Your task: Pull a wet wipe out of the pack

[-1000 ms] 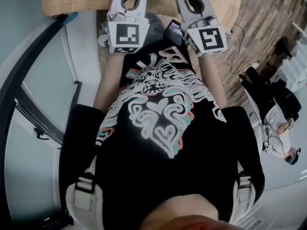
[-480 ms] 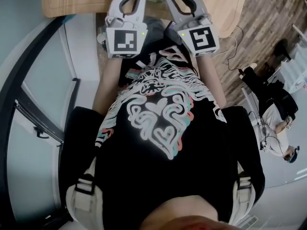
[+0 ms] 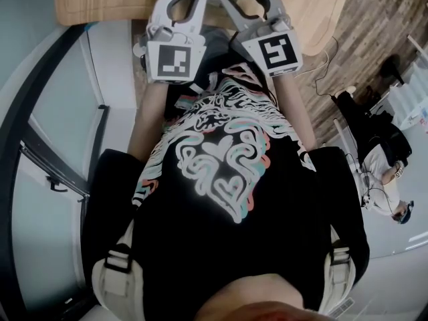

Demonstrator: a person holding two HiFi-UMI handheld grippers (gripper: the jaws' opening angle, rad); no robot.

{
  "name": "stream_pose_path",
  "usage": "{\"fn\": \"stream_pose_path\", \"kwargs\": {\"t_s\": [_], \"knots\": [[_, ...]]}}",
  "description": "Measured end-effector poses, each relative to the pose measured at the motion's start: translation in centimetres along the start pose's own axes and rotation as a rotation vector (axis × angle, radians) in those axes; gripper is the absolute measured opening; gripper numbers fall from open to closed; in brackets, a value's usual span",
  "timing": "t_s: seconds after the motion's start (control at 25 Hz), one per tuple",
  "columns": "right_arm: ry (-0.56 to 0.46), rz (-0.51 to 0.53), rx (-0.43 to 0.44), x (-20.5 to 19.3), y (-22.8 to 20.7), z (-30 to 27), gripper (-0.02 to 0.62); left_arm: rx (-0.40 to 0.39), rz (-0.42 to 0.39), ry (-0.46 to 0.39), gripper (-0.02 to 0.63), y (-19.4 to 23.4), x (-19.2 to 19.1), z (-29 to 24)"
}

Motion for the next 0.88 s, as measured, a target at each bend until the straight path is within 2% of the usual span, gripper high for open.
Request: {"fn": "stream_pose_path", "kwargs": {"t_s": [0.48,0.76,0.88], "knots": [[0.028,0.059,0.032,0.3,0.5,-1.7,0.138,-0.007,-0.008,0.004,-0.011,0.3,0.0,0.0],[0.039,0.048,0.064,0.2,0.8,-1.8,0.129,-0.012,-0.006,0.008,-0.011,0.2,-0.1,0.0],[0.056,0.09,0.052,0.0,0.9,-1.8,0.075,-0.013,-0.009,0.007,-0.011,0.3,-0.1,0.0]]}}
Point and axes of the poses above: the fingertips, and each gripper's own axes: z backward along the fingers, y to its left, x out of its top, the point moved 4 cm from there along z, backward along the fingers
